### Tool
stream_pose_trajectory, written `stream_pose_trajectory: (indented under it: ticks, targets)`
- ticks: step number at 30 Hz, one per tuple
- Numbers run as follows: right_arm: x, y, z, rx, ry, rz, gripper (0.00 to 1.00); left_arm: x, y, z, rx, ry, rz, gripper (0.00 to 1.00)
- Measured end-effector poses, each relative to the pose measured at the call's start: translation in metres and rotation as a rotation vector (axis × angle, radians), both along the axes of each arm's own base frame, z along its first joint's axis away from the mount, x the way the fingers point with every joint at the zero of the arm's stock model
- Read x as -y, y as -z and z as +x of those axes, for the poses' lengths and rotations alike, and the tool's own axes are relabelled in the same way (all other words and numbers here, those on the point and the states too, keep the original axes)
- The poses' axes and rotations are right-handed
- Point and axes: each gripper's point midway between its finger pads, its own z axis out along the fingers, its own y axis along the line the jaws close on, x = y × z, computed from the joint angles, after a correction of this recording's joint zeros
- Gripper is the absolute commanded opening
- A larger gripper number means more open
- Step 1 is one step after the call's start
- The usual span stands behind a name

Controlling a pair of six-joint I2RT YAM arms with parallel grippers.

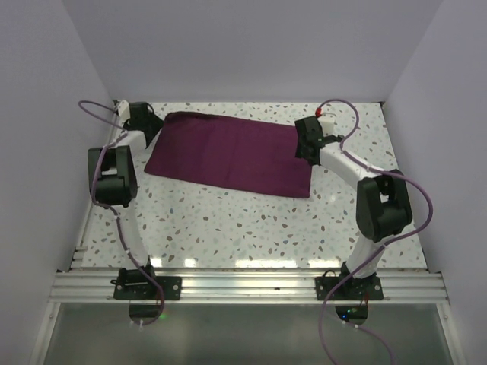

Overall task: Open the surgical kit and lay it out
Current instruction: Open the surgical kit at the center of the board.

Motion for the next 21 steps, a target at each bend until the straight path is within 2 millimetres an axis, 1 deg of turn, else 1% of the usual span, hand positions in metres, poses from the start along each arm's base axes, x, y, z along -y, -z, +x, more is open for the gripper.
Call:
stream_pose_trajectory:
  ticks: [2, 3, 6, 8, 10, 11, 13, 16, 18, 19, 20, 21]
  targets:
    - [-0.001, -0.001, 0.002, 0.003, -0.002, 0.003, 0.98, 0.0, -0.014, -0.014, 0.004, -0.002, 0.02, 0.68]
    - [-0.002, -0.003, 0.004, 0.007, -0.003, 0.004, 0.98, 0.001, -0.024, -0.02, 0.006, -0.001, 0.033, 0.7]
    - [-0.006, -0.008, 0.013, 0.02, -0.011, 0.014, 0.98, 0.002, -0.062, -0.038, 0.038, -0.015, 0.069, 0.7]
    - [-0.01, -0.01, 0.021, 0.031, -0.015, 0.024, 0.98, 0.0, -0.081, -0.057, 0.052, -0.024, 0.095, 0.69]
    - [-0.013, -0.009, 0.03, 0.03, -0.019, 0.036, 0.98, -0.001, -0.086, -0.073, 0.047, -0.027, 0.108, 0.68]
    - [-0.014, -0.006, 0.034, 0.027, -0.022, 0.047, 0.98, -0.001, -0.084, -0.079, 0.037, -0.027, 0.112, 0.67]
    - [-0.014, 0.003, 0.039, 0.01, -0.023, 0.074, 0.99, 0.0, -0.068, -0.09, -0.002, -0.023, 0.113, 0.64]
    - [-0.009, 0.02, 0.045, -0.027, -0.015, 0.123, 0.98, 0.002, -0.021, -0.114, -0.127, -0.009, 0.106, 0.61]
    - [-0.002, 0.034, 0.052, -0.052, 0.0, 0.152, 0.98, 0.005, 0.007, -0.13, -0.202, -0.001, 0.097, 0.55]
    - [0.001, 0.04, 0.056, -0.062, 0.006, 0.169, 0.97, 0.006, 0.021, -0.14, -0.238, 0.004, 0.091, 0.5]
    - [0.004, 0.046, 0.061, -0.069, 0.01, 0.186, 0.96, 0.006, 0.029, -0.147, -0.259, 0.004, 0.088, 0.35]
    - [0.006, 0.05, 0.064, -0.075, 0.015, 0.195, 0.96, 0.007, 0.029, -0.147, -0.251, 0.006, 0.086, 0.27]
